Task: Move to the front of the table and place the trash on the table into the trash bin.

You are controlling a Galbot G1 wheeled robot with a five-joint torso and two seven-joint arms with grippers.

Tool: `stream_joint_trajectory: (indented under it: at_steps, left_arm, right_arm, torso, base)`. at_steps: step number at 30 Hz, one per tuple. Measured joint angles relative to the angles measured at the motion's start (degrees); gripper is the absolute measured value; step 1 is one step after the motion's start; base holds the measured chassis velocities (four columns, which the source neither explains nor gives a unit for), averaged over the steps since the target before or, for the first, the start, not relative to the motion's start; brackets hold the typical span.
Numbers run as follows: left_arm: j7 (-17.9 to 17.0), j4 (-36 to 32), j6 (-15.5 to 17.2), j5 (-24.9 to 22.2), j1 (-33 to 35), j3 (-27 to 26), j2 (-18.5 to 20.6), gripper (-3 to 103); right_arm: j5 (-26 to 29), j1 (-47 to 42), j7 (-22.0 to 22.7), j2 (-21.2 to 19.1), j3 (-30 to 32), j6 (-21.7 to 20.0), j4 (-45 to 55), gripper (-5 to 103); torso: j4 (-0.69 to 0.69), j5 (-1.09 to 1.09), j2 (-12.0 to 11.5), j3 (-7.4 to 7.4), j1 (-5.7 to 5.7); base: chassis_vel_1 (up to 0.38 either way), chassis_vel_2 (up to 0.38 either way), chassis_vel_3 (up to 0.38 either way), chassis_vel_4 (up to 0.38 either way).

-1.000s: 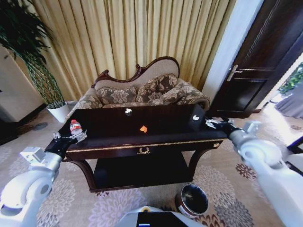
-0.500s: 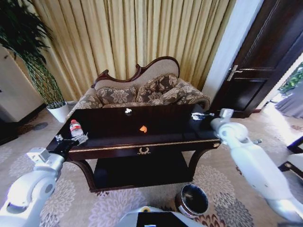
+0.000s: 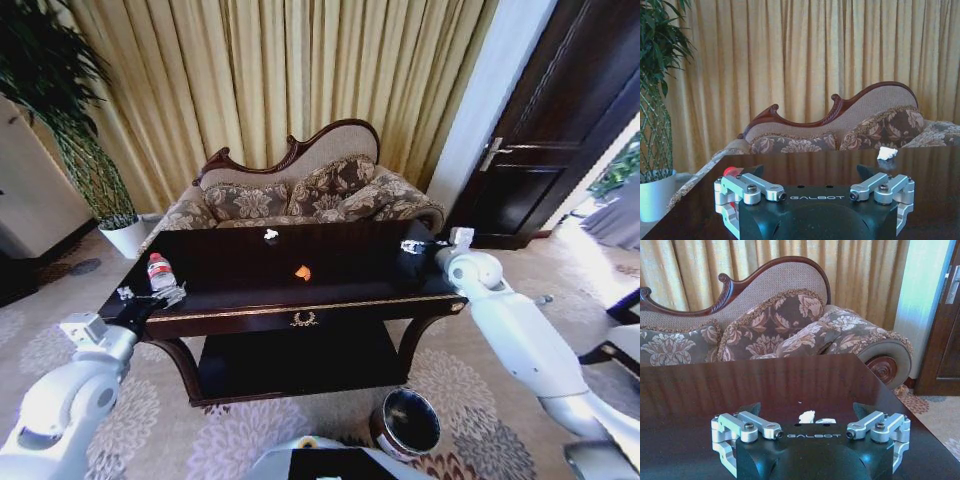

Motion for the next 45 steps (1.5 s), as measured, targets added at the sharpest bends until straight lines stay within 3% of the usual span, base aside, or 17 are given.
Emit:
stream_joint_trajectory:
  at_steps: [17,19,25,30,32,34,35,42,45]
  left_arm:
    - [-1.6,0.3,-0.6,-0.7,-2.2,0.8,1.0,100]
    - [-1.9,0.3,-0.6,-1.1,-2.4,0.7,1.1,100]
    - [-2.0,0.3,-0.6,-1.9,-2.3,-0.7,1.4,100]
    - [-2.0,0.4,-0.6,-2.1,-2.2,-1.2,1.5,100]
    - [-2.0,0.4,-0.6,-2.3,-2.2,-1.3,1.6,100]
    - [-2.0,0.3,-0.6,-2.4,-2.3,-1.3,1.6,100]
    - [-2.0,0.3,-0.6,-2.5,-2.3,-1.3,1.7,100]
    - [-2.0,0.3,-0.6,-2.5,-3.0,-0.5,1.8,100]
    - [-2.0,0.0,-0.5,-2.6,-3.2,-0.1,1.9,100]
  right_arm:
    - [-1.5,1.3,-0.1,1.4,-2.3,0.6,-3.0,103]
    - [-2.4,1.7,-0.4,1.6,-2.8,0.9,-3.9,94]
    - [-3.6,2.9,-0.6,2.4,-3.8,1.1,-5.5,90]
    - [-4.3,3.4,-0.6,3.1,-4.3,1.6,-5.8,74]
    - [-4.6,3.4,-0.5,3.2,-4.4,1.6,-5.7,63]
    - [-4.7,3.3,-0.5,3.2,-4.3,1.6,-5.5,63]
    - [-4.8,2.8,-0.6,3.0,-3.9,1.6,-5.1,51]
    - [-5.5,0.7,-1.1,1.7,-2.1,1.9,-4.3,30]
    - [-5.7,-0.5,-1.8,1.0,-1.1,2.4,-3.8,14]
  torso:
    - [0.01,0.00,0.0,0.00,0.00]
    - [0.01,0.00,0.0,0.00,0.00]
    - [0.02,0.00,0.0,0.00,0.00]
    - [0.02,0.00,0.0,0.00,0.00]
    - [0.02,0.00,0.0,0.00,0.00]
    - [0.02,0.00,0.0,0.00,0.00]
    - [0.02,0.00,0.0,0.00,0.00]
    - [0.01,0.01,0.0,0.00,0.00]
    - [0.00,0.01,0.0,0.00,0.00]
  base:
    - [0.000,0.000,0.000,0.000]
    - [0.000,0.000,0.000,0.000]
    - [0.000,0.000,0.000,0.000]
    - [0.000,0.000,0.000,0.000]
    - [0.000,0.000,0.000,0.000]
    - [0.000,0.000,0.000,0.000]
    - [0.000,0.000,0.000,0.000]
    - [0.000,0.000,0.000,0.000]
    - [0.000,0.000,0.000,0.000]
